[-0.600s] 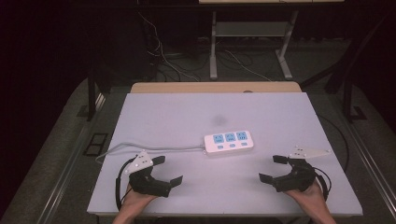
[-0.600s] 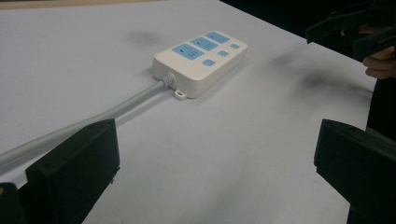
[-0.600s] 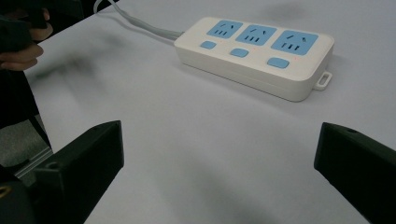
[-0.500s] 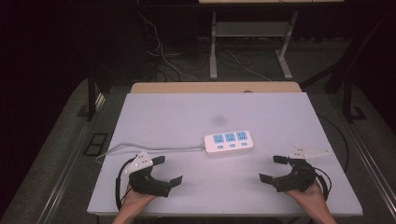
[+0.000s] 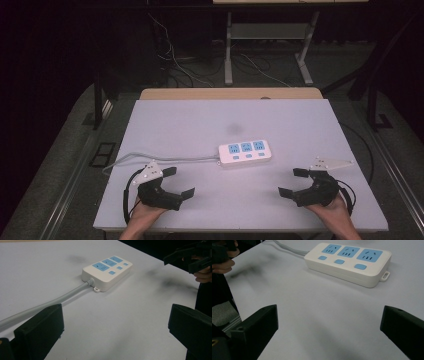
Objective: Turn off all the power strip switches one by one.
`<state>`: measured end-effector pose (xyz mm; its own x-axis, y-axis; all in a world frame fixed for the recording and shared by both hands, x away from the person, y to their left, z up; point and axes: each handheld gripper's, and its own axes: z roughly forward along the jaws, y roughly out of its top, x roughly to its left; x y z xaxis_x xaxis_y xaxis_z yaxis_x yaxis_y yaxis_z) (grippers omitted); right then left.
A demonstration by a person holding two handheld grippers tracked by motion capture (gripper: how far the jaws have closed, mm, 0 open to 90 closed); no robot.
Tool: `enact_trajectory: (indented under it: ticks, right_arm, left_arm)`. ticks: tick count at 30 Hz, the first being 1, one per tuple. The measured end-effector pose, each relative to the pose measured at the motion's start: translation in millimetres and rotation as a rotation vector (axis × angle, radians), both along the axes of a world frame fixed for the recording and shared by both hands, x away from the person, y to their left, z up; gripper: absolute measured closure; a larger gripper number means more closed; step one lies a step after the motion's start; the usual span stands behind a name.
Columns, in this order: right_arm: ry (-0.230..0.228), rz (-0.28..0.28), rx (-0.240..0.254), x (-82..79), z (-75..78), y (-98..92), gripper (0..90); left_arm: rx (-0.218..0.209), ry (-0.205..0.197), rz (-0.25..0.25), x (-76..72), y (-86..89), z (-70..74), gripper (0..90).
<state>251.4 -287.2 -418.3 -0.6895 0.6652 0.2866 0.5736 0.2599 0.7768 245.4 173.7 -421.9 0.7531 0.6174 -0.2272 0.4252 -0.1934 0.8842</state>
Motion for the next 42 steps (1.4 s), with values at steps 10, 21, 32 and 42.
enact_trajectory:
  ticks: [10, 21, 32, 42]
  right_arm:
    - [0.019, -0.011, -0.036, -1.7, 1.9, 2.7, 1.4]
    - [0.056, 0.019, -0.101, 1.6, 5.9, 13.3, 1.4]
    - [0.066, 0.061, -0.144, 16.9, 24.3, 19.8, 1.4]
    - [0.073, 0.085, -0.169, 28.3, 34.6, 22.8, 1.4]
  left_arm:
    - [0.000, 0.004, 0.013, -0.7, 0.9, -0.9, 0.0]
    - [-0.004, 0.003, 0.021, -1.2, 3.1, -1.2, 0.0]
    - [-0.005, 0.007, 0.016, -1.4, 2.7, -1.3, 0.0]
    - [-0.005, 0.010, 0.016, -1.2, 2.3, -1.9, 0.0]
